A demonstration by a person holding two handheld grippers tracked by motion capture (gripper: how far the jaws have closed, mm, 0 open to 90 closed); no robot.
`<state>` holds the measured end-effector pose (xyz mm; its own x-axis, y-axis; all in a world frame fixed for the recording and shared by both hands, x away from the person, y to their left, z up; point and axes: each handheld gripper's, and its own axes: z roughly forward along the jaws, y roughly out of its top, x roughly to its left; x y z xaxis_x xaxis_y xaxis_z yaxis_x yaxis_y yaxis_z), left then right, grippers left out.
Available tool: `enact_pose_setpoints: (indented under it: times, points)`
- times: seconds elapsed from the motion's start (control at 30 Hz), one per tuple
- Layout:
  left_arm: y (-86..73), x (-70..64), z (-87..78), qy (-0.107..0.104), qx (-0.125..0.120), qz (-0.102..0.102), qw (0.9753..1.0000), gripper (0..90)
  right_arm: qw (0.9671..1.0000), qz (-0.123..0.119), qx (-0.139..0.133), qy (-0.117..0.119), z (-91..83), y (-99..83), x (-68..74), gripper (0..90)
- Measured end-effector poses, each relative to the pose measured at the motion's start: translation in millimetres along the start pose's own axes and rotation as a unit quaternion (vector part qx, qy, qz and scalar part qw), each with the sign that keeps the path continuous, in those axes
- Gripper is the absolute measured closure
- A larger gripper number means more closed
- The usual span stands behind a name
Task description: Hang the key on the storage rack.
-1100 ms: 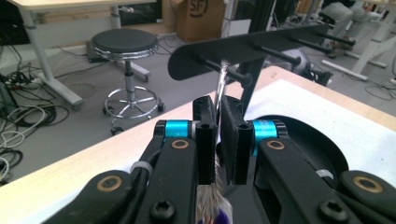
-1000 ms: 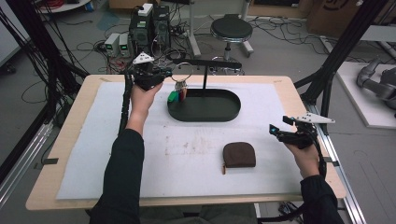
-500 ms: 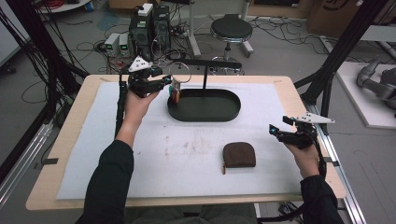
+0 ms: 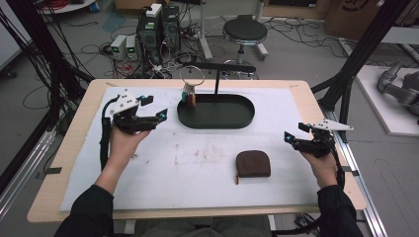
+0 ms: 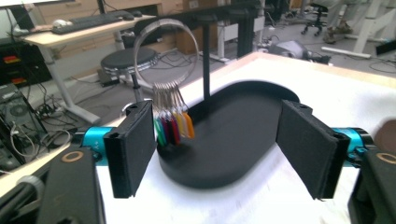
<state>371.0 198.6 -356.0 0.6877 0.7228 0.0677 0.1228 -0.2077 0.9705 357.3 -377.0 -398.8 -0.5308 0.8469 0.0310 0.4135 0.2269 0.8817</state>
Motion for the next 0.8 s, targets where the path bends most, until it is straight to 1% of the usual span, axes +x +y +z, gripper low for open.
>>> enact_pose_setpoints:
  times: [0.07, 0.13, 0.27, 0.33, 0.4, 0.47, 0.53, 0.6, 0.63, 0.67, 0.7, 0.8]
  points:
    - [-9.6, 0.0, -9.9, -0.002, 0.004, 0.002, 1.0, 26.5, 1.0, -0.003, -0.001, 0.001, -1.1, 0.0, 0.3, 24.1]
    - [-18.6, 0.6, -19.7, 0.001, 0.01, 0.003, 0.9999, 26.5, 1.0, -0.002, -0.005, 0.001, -2.3, 0.3, 1.3, 24.1]
    - [-36.7, 5.7, -39.0, 0.004, 0.007, -0.011, 0.9999, 26.2, 1.0, -0.006, -0.003, 0.002, -3.0, 0.2, 3.3, 23.1]
    - [-44.0, 7.3, -47.4, 0.011, 0.007, -0.018, 0.9998, 26.2, 1.0, -0.006, -0.005, 0.006, -3.6, 0.3, 4.8, 22.7]
    - [-50.7, 7.0, -54.8, 0.016, 0.007, -0.021, 0.9996, 26.2, 0.9999, -0.01, -0.008, 0.008, -4.4, -0.2, 6.5, 22.7]
    - [-57.1, 5.9, -60.0, 0.02, 0.008, -0.019, 0.9996, 26.2, 0.9999, -0.011, -0.007, 0.011, -4.6, -1.1, 7.5, 22.6]
    - [-62.2, 6.1, -61.9, 0.026, 0.012, -0.018, 0.9994, 26.2, 0.9999, -0.01, -0.005, 0.012, -4.9, -2.2, 8.3, 22.5]
    - [-65.9, 8.6, -60.6, 0.036, 0.025, -0.011, 0.999, 26.3, 0.9998, -0.011, -0.005, 0.013, -4.5, -2.9, 8.1, 22.3]
    - [-67.8, 10.0, -59.2, 0.043, 0.03, -0.01, 0.9986, 26.4, 0.9998, -0.01, -0.005, 0.014, -4.4, -3.1, 8.1, 22.2]
    - [-69.3, 11.2, -57.9, 0.046, 0.034, -0.015, 0.9983, 26.4, 0.9998, -0.009, -0.006, 0.015, -4.5, -3.1, 8.3, 22.2]
    - [-70.4, 11.7, -56.7, 0.048, 0.033, -0.019, 0.9981, 26.4, 0.9998, -0.008, -0.007, 0.015, -5.0, -2.9, 8.9, 22.2]
    - [-70.1, 11.5, -54.9, 0.045, 0.028, -0.017, 0.9985, 26.4, 0.9998, -0.01, -0.013, 0.015, -8.4, -2.3, 11.2, 22.1]
